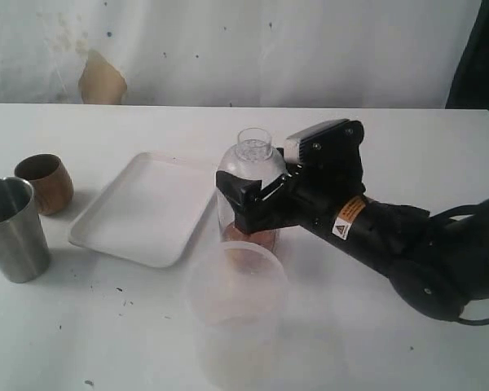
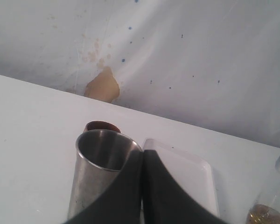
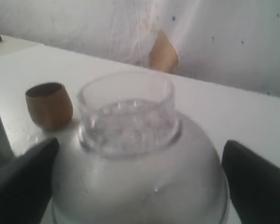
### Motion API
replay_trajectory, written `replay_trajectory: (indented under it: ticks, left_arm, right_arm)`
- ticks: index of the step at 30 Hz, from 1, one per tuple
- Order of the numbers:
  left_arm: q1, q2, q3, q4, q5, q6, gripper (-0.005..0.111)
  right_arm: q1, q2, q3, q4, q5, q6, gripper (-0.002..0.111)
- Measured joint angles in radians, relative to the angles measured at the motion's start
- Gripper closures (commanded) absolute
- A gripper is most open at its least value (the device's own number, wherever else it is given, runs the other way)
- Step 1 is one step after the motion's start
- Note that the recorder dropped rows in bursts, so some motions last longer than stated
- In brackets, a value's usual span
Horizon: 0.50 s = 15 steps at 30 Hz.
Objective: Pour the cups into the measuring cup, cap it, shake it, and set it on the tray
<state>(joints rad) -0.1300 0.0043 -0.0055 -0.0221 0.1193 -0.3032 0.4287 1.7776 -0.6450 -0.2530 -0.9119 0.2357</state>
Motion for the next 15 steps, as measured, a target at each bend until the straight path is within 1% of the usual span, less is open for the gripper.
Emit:
replay_trajectory:
  ticks: [4,8,10,15]
  left_arm:
    - [0.0,0.0,0.0,0.0,0.0,0.0,0.107]
    - [0.0,0.0,0.0,0.0,0.0,0.0,0.107]
    - [0.0,0.0,0.0,0.0,0.0,0.0,0.107]
    - [0.0,0.0,0.0,0.0,0.0,-0.002,0.107]
  right_arm:
    - [0.0,-0.037,0.002,-0.016,0.067,0.004,0.022]
    - [0.0,-0.072,0.002,-0.023,0.142,0.007,0.016]
    - [0.0,-0.074,0.007,-0.027,0.201,0.007,0.015]
    - [0.0,-0.077,0.008,-0.018,0.233,0.022,0.015]
